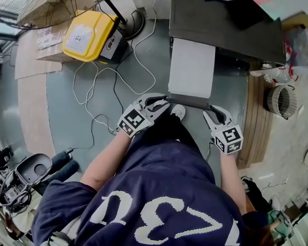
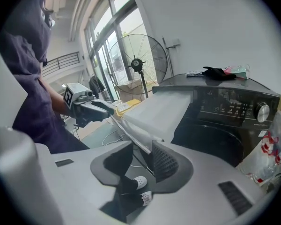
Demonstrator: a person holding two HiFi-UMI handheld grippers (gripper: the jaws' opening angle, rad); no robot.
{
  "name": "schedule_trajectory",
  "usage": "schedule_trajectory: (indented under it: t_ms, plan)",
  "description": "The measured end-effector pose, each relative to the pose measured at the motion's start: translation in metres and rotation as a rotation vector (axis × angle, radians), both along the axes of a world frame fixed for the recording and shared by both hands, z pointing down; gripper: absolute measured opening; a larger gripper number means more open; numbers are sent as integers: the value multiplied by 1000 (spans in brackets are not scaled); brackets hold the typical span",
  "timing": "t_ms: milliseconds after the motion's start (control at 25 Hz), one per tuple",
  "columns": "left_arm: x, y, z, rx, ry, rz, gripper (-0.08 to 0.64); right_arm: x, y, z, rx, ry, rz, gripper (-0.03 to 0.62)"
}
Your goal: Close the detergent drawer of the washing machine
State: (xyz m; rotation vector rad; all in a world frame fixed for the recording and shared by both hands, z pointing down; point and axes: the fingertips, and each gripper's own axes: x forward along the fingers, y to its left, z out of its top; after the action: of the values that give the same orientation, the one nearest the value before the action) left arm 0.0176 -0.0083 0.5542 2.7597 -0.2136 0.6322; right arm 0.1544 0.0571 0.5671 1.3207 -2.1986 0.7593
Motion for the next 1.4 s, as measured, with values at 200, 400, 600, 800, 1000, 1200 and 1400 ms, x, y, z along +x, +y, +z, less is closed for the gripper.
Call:
schedule_trajectory:
  t_ms: [200,400,600,800,1000,1200,1400]
  plan:
    - [6,-19,-3,2,9,-52,107,8,-19,-4,19,5,31,141]
    - [13,-36,-5,4,10,-48,107,14,-37,-5,17,9,36,143]
    - [22,-54,-6,11,18,-69,107,24,-56,-4,31,8,68,147]
    - [31,-78,-5,32,11,-75,107,34,-81,-3,45,14,76,149]
    - [41,-96,-9,41,8,-76,107,44,-101,-7,59,16,98,152]
    - [48,-117,-10,53,11,-93,107,53,-123,-8,75,23,119,155]
    - [58,-144,-10,74,5,-133,109,63,-150,-10,93,32,147,158]
